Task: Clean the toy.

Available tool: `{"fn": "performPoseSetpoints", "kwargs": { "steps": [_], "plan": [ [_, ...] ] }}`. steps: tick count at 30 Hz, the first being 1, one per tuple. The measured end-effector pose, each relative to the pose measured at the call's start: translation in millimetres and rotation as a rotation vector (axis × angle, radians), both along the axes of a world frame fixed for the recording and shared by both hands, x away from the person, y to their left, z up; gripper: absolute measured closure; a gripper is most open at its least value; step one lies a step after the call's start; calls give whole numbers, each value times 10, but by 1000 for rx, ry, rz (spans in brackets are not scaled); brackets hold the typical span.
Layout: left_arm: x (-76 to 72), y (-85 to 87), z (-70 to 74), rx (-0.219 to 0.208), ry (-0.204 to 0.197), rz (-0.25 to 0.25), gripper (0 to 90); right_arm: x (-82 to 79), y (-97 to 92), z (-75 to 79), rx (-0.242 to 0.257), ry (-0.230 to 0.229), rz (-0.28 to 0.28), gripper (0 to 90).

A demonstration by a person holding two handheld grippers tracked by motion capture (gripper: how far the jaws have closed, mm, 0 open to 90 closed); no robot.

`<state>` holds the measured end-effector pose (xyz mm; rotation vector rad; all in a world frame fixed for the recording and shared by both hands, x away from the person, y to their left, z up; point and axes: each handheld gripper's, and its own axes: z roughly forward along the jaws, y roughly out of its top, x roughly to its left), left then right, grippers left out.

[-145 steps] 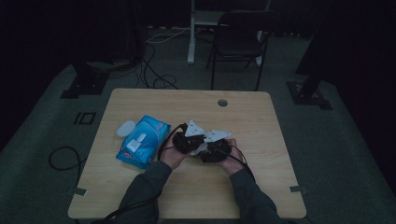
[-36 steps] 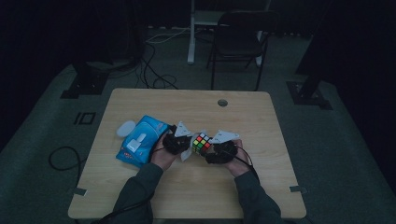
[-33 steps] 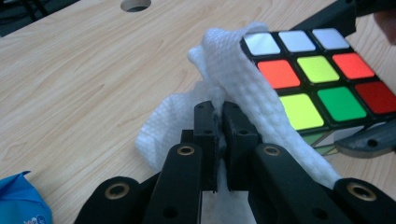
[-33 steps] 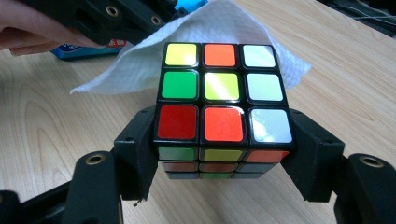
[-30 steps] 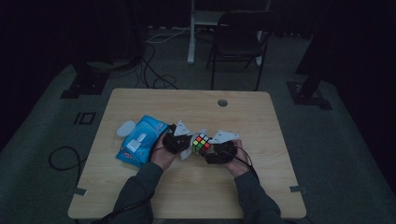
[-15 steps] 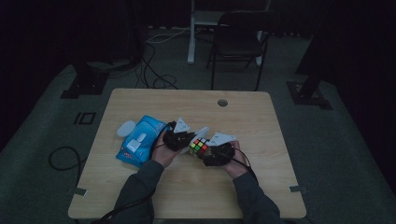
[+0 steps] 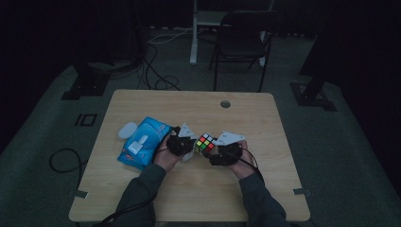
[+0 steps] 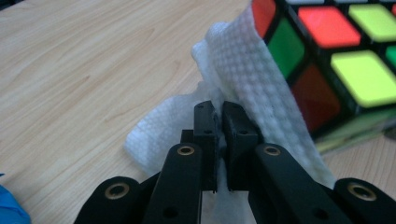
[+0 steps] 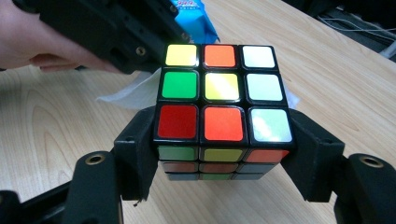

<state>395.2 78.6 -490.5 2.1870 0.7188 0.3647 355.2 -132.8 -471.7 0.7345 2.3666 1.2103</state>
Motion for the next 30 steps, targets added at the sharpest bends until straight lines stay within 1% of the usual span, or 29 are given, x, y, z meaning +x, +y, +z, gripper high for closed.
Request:
{"fn": "performPoseSetpoints", "kwargs": {
  "steps": [3,4,6,8,13,17,19,21,23,28,29,30],
  "plan": [
    [-15,6,9,-1,-1,-2,862,2,-13,-1,-1,1,-4,344],
    [-24,9,28,-7,-6,-2,862,4,-12,-6,-5,1,-4,345],
    [-29,23,52,-20,-7,-2,862,3,4,-23,-20,0,-4,345],
    [-33,30,62,-30,-12,2,862,-11,33,-41,-42,-13,2,344],
    [-33,46,79,-32,-12,3,861,-24,69,-74,-45,-15,9,344],
    [-12,55,105,-32,5,-11,860,-32,77,-101,-53,-21,8,344],
    [-9,60,111,-33,7,-13,860,-48,84,-117,-58,-28,10,345],
    [-7,65,123,-35,5,-12,860,-73,99,-137,-70,-42,17,344],
    [-3,67,141,-46,2,-10,860,-99,118,-158,-96,-62,14,344],
    [9,73,198,-55,-5,-9,860,-130,135,-192,-113,-80,11,344],
    [20,72,226,-59,-9,-9,860,-155,161,-206,-144,-103,9,345],
    [25,69,240,-61,-11,-9,860,-170,178,-211,-162,-118,11,344]
  ]
}}
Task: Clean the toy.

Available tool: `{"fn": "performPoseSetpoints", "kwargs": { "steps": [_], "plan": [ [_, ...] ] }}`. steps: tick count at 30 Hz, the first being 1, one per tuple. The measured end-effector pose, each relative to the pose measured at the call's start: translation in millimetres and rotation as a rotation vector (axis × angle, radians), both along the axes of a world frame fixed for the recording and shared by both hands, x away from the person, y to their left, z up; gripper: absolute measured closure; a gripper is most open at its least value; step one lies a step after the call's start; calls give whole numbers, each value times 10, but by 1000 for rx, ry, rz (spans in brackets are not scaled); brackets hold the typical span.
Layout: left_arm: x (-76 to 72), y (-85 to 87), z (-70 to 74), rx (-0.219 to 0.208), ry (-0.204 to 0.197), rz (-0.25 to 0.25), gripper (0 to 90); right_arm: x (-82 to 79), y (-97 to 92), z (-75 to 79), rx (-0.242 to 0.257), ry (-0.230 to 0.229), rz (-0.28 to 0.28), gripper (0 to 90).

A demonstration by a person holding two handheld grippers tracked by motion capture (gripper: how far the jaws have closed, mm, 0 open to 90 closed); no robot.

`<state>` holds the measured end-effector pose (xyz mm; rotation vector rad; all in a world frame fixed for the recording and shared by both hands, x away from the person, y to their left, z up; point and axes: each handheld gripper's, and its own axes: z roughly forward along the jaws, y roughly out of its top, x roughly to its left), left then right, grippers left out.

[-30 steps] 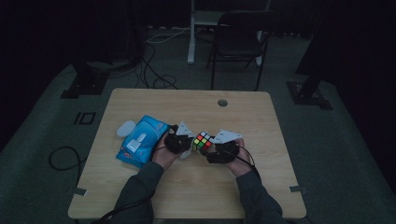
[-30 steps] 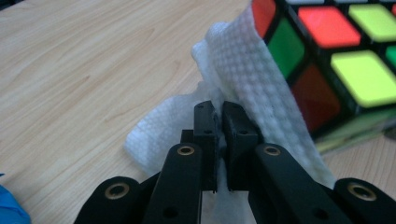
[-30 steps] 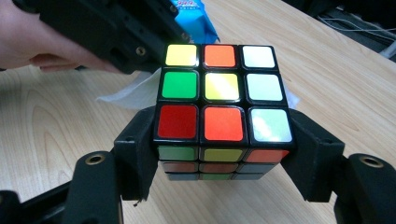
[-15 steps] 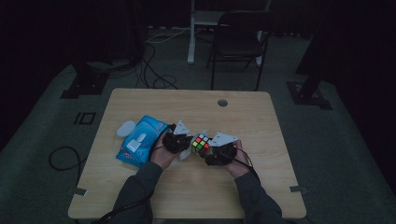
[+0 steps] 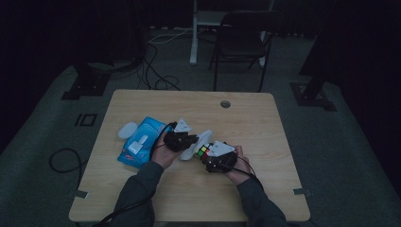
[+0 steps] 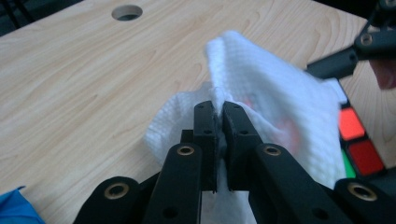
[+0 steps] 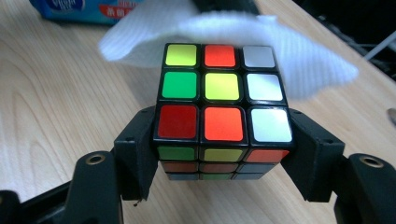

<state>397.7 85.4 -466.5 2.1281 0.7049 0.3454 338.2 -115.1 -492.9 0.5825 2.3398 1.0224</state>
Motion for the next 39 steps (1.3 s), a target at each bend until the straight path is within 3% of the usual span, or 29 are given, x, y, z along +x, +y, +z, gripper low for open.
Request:
{"fn": "performPoseSetpoints", "kwargs": {
  "steps": [7,19,24,29,31,34,39],
  "plan": [
    [44,-42,88,-1,-12,-10,860,-67,88,-19,-65,-61,12,344],
    [100,-178,142,-2,-17,-28,860,-131,150,-44,-107,-132,22,345],
    [112,-263,138,17,-11,-52,860,-133,158,-44,-115,-145,22,345],
    [128,-320,112,39,0,-74,860,-160,177,-50,-149,-186,27,345],
    [138,-324,97,44,8,-75,860,-164,180,-51,-153,-191,26,345],
    [152,-326,74,54,14,-73,860,-182,212,-72,-200,-223,19,345],
    [198,-304,33,67,29,-62,860,-198,232,-66,-199,-233,22,345]
  ]
}}
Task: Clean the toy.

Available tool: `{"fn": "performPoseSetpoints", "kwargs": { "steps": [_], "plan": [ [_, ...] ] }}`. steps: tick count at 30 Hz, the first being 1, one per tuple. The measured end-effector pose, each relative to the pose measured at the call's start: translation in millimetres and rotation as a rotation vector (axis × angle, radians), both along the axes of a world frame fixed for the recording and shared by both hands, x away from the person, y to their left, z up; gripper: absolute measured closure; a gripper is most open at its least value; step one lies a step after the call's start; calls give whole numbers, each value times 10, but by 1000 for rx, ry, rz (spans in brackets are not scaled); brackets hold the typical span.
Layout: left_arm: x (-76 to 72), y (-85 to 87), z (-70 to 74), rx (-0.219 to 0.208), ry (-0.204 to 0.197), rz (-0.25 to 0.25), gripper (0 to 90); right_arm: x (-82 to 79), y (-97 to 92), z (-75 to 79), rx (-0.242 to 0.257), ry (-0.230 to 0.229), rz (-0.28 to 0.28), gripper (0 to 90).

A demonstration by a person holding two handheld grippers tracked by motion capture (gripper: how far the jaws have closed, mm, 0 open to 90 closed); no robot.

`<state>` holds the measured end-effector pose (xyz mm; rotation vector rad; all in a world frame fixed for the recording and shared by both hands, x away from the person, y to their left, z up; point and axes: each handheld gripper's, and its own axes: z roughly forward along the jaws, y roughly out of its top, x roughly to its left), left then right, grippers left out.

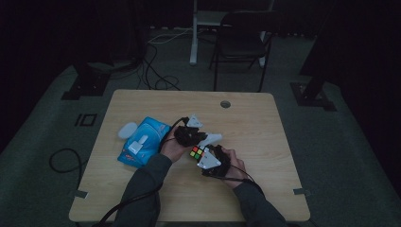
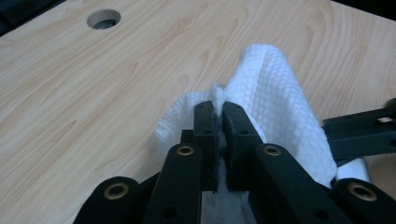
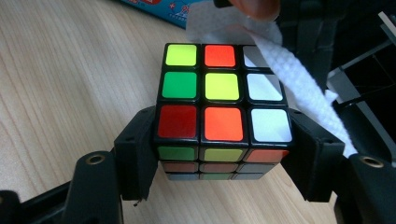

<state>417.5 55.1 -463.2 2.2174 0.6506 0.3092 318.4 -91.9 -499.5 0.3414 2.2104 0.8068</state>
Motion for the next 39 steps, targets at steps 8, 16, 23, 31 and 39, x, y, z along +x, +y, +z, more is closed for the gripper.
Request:
{"fn": "performPoseSetpoints", "kwargs": {
  "steps": [8,16,23,31,39],
  "plan": [
    [61,-13,-1,23,21,-7,860,-25,23,-2,-15,-27,0,345],
    [44,-92,53,34,23,-59,859,-44,39,0,-42,-61,-2,345],
    [53,-85,44,50,27,-73,860,-51,44,-6,-49,-68,3,345],
    [139,-3,-16,63,43,-29,860,-50,39,5,-37,-64,0,345],
    [102,-79,13,76,39,-62,860,-41,28,-16,-35,-59,1,345]
  ]
}}
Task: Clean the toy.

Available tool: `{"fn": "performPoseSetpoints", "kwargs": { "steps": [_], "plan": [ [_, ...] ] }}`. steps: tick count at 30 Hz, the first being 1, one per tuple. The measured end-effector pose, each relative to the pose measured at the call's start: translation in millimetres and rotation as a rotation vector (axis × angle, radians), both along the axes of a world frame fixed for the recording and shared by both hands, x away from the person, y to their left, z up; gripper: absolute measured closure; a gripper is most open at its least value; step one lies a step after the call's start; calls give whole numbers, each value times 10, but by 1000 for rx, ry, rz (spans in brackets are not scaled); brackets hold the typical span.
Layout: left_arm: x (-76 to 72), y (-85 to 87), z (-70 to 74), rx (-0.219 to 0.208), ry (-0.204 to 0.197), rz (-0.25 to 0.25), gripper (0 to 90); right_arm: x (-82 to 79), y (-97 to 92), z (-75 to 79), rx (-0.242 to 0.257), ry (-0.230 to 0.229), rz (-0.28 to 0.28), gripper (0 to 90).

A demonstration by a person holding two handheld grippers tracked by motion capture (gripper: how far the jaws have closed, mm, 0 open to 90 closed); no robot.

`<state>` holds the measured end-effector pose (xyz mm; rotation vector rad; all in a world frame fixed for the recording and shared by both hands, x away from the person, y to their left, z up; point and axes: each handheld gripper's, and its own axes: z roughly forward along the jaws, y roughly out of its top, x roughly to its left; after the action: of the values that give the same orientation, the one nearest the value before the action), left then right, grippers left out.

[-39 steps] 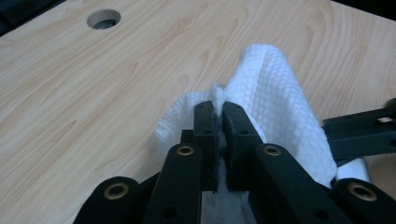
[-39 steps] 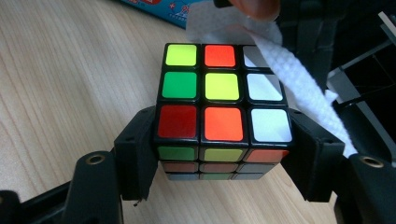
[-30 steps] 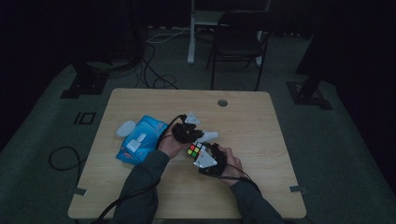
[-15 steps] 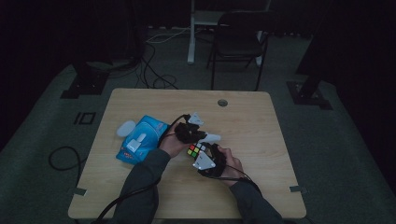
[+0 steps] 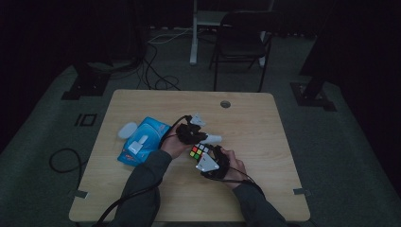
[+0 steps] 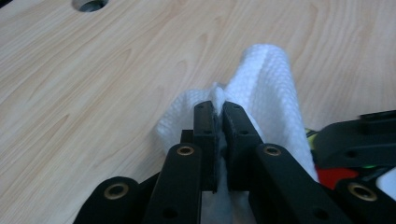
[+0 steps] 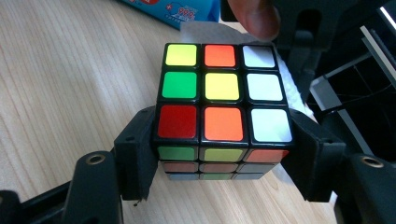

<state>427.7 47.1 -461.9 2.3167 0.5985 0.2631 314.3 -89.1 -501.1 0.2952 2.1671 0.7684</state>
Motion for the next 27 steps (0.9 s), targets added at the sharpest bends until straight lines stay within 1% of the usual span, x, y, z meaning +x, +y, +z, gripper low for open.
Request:
{"fn": "performPoseSetpoints", "kwargs": {
  "steps": [3,5,7,8,11,15,18,20,26,27],
  "plan": [
    [-12,-38,17,3,9,-29,860,4,-6,5,7,6,4,345],
    [-19,-52,28,5,10,-40,860,6,-12,11,20,14,3,345],
    [-22,-55,31,2,12,-41,860,8,-15,13,21,13,4,345],
    [-24,-59,38,-2,13,-49,860,6,-17,16,19,8,5,345],
    [-27,-60,35,1,8,-52,860,1,-14,18,18,4,4,344],
    [-11,-41,17,12,9,-44,860,-3,-16,29,31,18,13,345],
    [4,-26,7,17,9,-38,860,-10,-11,31,28,13,18,345],
    [15,-11,6,31,7,-32,860,-15,-8,30,28,11,20,345],
    [46,51,-7,26,11,-8,860,-12,-15,30,28,13,20,345],
    [51,65,-14,19,13,-3,860,-9,-21,33,30,14,22,344]
  ]
}}
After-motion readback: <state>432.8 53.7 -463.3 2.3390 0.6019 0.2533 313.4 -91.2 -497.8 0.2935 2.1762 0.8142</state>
